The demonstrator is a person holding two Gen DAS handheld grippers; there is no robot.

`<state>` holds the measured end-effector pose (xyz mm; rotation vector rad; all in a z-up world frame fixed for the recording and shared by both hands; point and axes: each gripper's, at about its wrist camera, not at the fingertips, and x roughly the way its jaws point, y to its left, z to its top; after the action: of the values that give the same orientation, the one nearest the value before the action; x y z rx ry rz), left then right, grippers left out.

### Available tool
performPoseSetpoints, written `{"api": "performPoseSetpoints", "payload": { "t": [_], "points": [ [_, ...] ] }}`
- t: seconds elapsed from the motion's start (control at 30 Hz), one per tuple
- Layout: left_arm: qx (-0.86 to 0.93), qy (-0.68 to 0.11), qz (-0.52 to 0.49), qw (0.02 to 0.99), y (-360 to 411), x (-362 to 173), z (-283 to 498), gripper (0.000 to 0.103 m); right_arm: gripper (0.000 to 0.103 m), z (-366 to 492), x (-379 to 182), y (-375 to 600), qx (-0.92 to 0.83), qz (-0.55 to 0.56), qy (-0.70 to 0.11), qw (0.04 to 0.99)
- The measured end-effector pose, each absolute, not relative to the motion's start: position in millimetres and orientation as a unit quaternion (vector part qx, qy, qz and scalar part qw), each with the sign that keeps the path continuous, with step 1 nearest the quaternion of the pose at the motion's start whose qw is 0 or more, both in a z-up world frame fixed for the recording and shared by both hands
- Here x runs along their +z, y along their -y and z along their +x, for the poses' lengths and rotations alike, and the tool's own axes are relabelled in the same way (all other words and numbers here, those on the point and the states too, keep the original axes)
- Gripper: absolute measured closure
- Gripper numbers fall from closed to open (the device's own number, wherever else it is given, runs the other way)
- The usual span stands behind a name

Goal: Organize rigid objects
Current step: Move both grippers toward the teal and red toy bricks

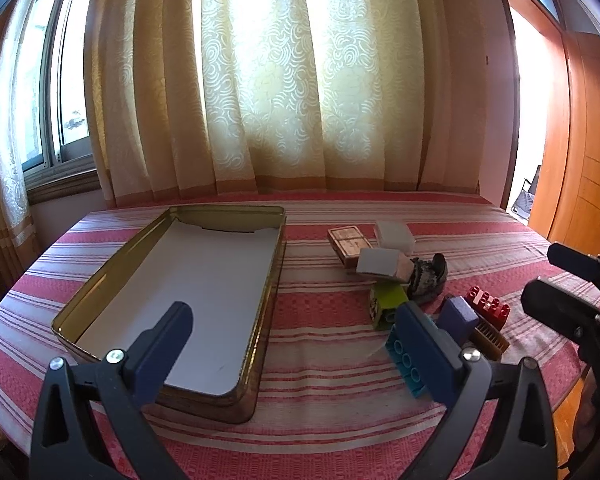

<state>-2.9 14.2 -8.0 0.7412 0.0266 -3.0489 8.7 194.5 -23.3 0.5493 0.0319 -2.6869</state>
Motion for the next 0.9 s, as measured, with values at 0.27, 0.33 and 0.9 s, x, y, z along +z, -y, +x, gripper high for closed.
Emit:
{"api": "performPoseSetpoints", "payload": {
  "t": [0.27, 0.33, 0.9],
  "points": [
    [-0.97, -0.006, 0.242, -0.001, -19.8, -10.7, -4.8, 0.0, 0.001, 7.3, -22.9, -202.6, -0.962, 0.198, -0.007, 0.19],
    [-0.97, -0.006, 0.245, -0.002, -22.6, -12.2, -6.5, 0.0, 0.001, 6.5, -23.6, -205.9, -0.962, 0.199, -0.005, 0.186],
    [-0.951, 0.026, 0.301, -0.07, -98.0, -36.6, -28.6, 0.0, 0.001, -8.1, -54.2, -275.7, -0.972, 0.216, 0.02, 0.092]
  ]
}}
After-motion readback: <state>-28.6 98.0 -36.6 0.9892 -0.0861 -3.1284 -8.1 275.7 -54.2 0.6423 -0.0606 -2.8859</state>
